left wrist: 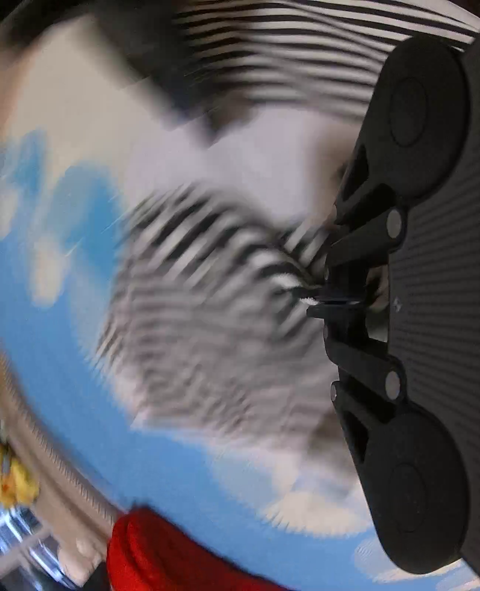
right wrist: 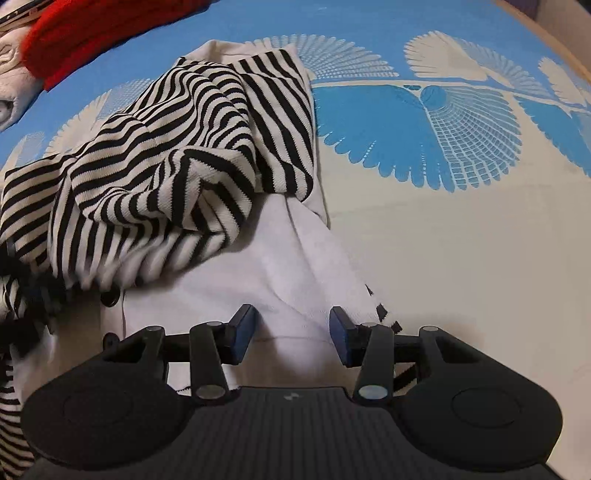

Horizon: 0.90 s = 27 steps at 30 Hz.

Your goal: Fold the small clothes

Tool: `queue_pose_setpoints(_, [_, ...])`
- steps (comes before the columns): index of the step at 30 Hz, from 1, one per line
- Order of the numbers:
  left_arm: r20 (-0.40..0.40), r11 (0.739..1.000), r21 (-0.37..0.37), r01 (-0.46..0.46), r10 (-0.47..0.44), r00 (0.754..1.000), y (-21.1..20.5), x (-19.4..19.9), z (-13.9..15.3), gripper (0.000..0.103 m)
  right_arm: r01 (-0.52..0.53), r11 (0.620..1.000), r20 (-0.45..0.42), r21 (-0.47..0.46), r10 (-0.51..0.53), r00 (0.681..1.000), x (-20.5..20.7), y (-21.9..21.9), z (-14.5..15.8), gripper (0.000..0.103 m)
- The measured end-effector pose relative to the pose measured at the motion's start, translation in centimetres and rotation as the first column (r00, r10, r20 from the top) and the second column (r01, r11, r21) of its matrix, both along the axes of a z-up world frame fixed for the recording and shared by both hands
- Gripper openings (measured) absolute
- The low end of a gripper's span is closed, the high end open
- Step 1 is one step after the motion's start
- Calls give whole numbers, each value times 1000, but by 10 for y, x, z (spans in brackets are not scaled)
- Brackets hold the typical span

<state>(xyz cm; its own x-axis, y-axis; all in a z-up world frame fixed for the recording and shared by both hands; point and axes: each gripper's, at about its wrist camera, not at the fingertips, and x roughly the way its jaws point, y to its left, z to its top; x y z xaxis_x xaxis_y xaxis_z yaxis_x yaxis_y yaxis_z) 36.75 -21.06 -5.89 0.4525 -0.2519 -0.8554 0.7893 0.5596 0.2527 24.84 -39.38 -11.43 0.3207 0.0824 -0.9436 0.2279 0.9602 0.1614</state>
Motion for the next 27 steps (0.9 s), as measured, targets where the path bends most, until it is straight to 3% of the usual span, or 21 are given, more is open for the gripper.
queue_pose_setpoints(1, [43, 996, -49, -71, 73, 996, 12, 27, 26, 1, -8, 1000, -1, 5, 8, 1000, 0, -2, 0, 47])
queue_pose_setpoints(2, [112, 978, -109, -178, 190, 975, 28, 57, 55, 2, -17, 1000, -2, 8, 17, 1000, 1, -3, 0, 47])
queue_pose_setpoints(3, [188, 931, -180, -317, 348, 918, 48, 86, 84, 3, -22, 1000, -5, 10, 22, 1000, 1, -4, 1, 47])
queue_pose_setpoints(4, [248, 833, -271, -483, 545, 801, 77, 111, 113, 5, -21, 1000, -5, 11, 21, 1000, 2, -5, 1, 47])
queue_pose_setpoints(5, [264, 732, -343, -589, 676, 688, 100, 123, 136, 8, -15, 1000, -2, 13, 15, 1000, 3, -6, 1, 47])
queue_pose_setpoints(6, [251, 680, -385, -624, 728, 638, 113, 126, 150, 15, -8, 1000, 7, 16, 8, 1000, 5, -7, 2, 47])
queue_pose_setpoints(7, [225, 671, -421, -611, 729, 646, 126, 121, 164, 30, -5, 1000, 17, 15, 5, 1000, 6, -7, 4, 47])
queue_pose_setpoints(8, [226, 686, -459, -565, 705, 672, 135, 107, 172, 38, -8, 1000, 29, 10, 7, 1000, 7, -5, 7, 47])
queue_pose_setpoints(9, [246, 696, -480, -535, 692, 679, 139, 91, 174, 46, -16, 1000, 50, 5, 16, 999, 9, -2, 10, 47])
queue_pose_setpoints(11, [243, 706, -472, -528, 680, 691, 147, 60, 166, 46, -30, 1000, 98, 3, 29, 995, 13, 3, 15, 47])
queue_pose_setpoints(12, [201, 701, -466, -540, 678, 707, 153, 44, 158, 46, -26, 1000, 127, 10, 25, 992, 15, 7, 19, 47])
queue_pose_setpoints(13, [140, 678, -472, -563, 688, 712, 160, 29, 146, 46, -18, 999, 154, 28, 13, 988, 17, 10, 22, 47])
queue_pose_setpoints(15, [22, 621, -495, -608, 709, 705, 178, -1, 124, 46, 0, 995, 204, 97, -19, 979, 24, 17, 25, 47])
queue_pose_setpoints(18, [-79, 565, -495, -660, 727, 682, 203, -33, 77, 39, 10, 975, 244, 223, -65, 968, 35, 37, 23, 47])
queue_pose_setpoints(19, [-116, 560, -444, -699, 738, 665, 208, -32, 56, 28, 13, 964, 244, 264, -80, 966, 39, 46, 21, 47])
queue_pose_setpoints(21, [-174, 561, -323, -762, 756, 631, 208, -24, 28, 15, 11, 943, 240, 333, -96, 966, 49, 65, 15, 48])
queue_pose_setpoints(23, [-237, 587, -312, -747, 713, 659, 207, -13, 13, 15, -6, 927, 236, 376, -89, 968, 59, 85, 9, 48])
queue_pose_setpoints(26, [-279, 666, -233, -708, 652, 705, 198, -5, -8, 18, -8, 914, 187, 406, -75, 980, 73, 111, -6, 48])
queue_pose_setpoints(27, [-279, 692, -185, -698, 644, 712, 194, -2, -17, 30, -4, 913, 165, 408, -69, 984, 76, 118, -11, 48])
